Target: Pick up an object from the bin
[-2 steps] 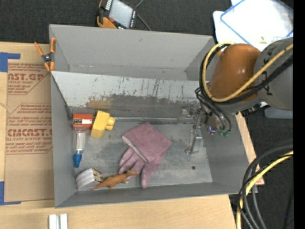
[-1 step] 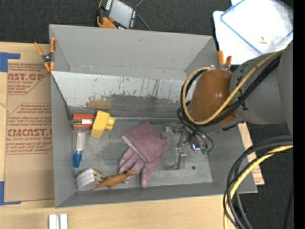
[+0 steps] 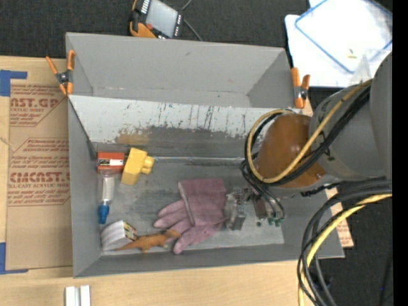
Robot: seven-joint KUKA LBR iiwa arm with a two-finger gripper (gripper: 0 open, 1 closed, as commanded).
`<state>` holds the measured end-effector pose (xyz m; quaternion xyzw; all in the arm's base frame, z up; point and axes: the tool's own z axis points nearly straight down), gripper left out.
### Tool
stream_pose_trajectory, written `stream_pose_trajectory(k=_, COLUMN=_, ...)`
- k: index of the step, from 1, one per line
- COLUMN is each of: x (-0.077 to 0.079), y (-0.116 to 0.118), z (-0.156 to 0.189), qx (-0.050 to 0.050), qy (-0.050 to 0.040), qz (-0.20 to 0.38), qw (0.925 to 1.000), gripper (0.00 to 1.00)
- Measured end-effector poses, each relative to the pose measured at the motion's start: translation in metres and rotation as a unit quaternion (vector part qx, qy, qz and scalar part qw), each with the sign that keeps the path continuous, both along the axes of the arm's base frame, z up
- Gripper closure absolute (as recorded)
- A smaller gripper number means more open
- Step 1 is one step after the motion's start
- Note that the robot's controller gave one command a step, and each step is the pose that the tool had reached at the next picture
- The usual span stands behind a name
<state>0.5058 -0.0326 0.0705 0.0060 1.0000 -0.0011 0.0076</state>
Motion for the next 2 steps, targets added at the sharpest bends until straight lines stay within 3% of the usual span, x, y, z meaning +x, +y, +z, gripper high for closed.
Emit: stream_pose_trajectory(k=2, x=-0.0001, y=0.0017, z=-0.0001, qx=0.000, qy=-0.0003, qz=-0.005, qw=1.0000, gripper=1.00)
